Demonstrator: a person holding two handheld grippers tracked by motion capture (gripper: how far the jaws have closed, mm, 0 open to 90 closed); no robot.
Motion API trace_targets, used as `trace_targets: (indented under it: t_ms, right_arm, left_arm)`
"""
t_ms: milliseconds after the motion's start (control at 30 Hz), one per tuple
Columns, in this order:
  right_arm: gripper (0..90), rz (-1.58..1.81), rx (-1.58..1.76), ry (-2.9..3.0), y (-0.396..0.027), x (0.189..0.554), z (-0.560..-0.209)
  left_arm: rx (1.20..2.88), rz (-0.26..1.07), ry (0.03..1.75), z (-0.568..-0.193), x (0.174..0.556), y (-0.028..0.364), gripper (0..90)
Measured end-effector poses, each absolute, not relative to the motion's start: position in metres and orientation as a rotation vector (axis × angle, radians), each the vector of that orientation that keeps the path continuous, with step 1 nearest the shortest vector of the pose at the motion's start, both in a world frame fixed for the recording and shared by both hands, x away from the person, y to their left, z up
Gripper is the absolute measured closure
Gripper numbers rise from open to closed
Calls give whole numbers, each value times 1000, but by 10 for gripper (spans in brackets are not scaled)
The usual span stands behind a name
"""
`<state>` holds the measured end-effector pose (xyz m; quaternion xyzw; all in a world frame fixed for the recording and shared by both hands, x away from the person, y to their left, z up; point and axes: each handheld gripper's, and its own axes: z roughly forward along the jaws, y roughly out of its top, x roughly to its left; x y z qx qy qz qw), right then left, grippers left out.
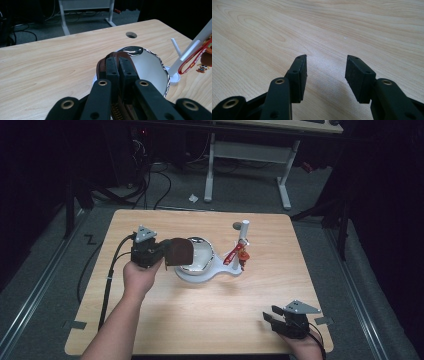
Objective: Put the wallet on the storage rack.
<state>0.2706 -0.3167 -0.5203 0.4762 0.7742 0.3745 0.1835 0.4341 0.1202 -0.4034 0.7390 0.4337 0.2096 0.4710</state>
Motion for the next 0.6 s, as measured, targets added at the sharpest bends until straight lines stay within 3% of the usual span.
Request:
trace_targets:
  t_ms: [600]
  right_arm:
    - [523,1063,1334,2183,-317,270,-520]
  left_arm:
    - [1847,548,1119,-408,441,102,868]
